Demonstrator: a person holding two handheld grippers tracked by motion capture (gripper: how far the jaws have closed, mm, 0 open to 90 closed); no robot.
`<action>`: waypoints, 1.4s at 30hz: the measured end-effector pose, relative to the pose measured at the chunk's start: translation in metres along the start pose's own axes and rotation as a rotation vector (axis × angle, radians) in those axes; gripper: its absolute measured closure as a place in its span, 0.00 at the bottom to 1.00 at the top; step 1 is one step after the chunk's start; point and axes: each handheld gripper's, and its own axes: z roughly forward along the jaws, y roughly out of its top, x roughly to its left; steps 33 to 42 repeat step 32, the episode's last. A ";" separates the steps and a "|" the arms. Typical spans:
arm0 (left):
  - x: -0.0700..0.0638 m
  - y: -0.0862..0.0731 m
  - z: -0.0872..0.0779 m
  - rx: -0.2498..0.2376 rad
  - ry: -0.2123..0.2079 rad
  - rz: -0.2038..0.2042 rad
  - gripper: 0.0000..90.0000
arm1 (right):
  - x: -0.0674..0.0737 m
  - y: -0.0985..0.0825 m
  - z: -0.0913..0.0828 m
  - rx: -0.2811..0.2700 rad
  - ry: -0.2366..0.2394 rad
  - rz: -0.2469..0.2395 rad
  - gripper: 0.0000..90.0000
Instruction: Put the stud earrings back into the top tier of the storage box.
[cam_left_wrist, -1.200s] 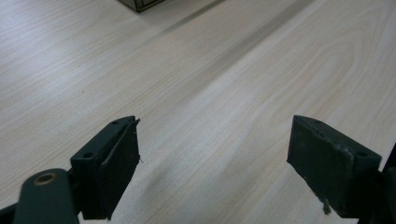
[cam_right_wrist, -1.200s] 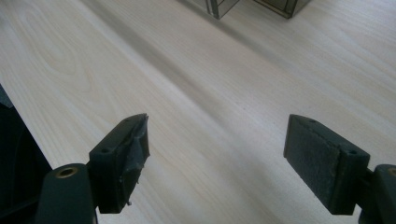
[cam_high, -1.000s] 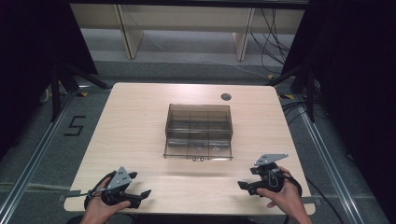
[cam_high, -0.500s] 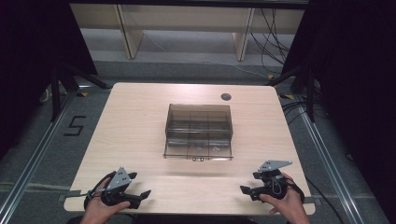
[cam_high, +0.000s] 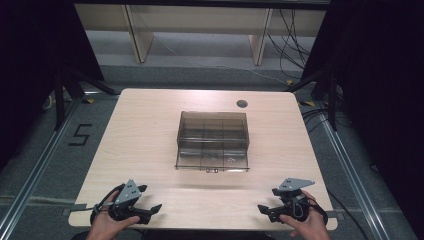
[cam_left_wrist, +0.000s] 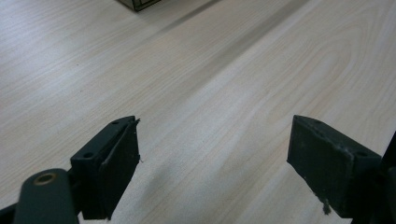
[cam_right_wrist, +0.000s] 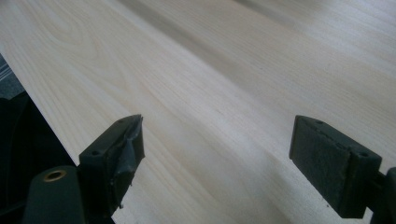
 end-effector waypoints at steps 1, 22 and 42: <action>0.000 0.000 0.000 0.000 0.000 0.000 0.18 | 0.001 -0.001 0.000 -0.013 0.003 0.013 0.20; 0.000 0.000 0.000 0.002 0.000 -0.003 0.18 | -0.003 -0.012 -0.007 -0.014 -0.023 0.029 0.21; 0.000 0.000 0.000 0.008 -0.003 0.001 0.18 | -0.004 -0.014 -0.003 -0.040 -0.030 0.034 0.21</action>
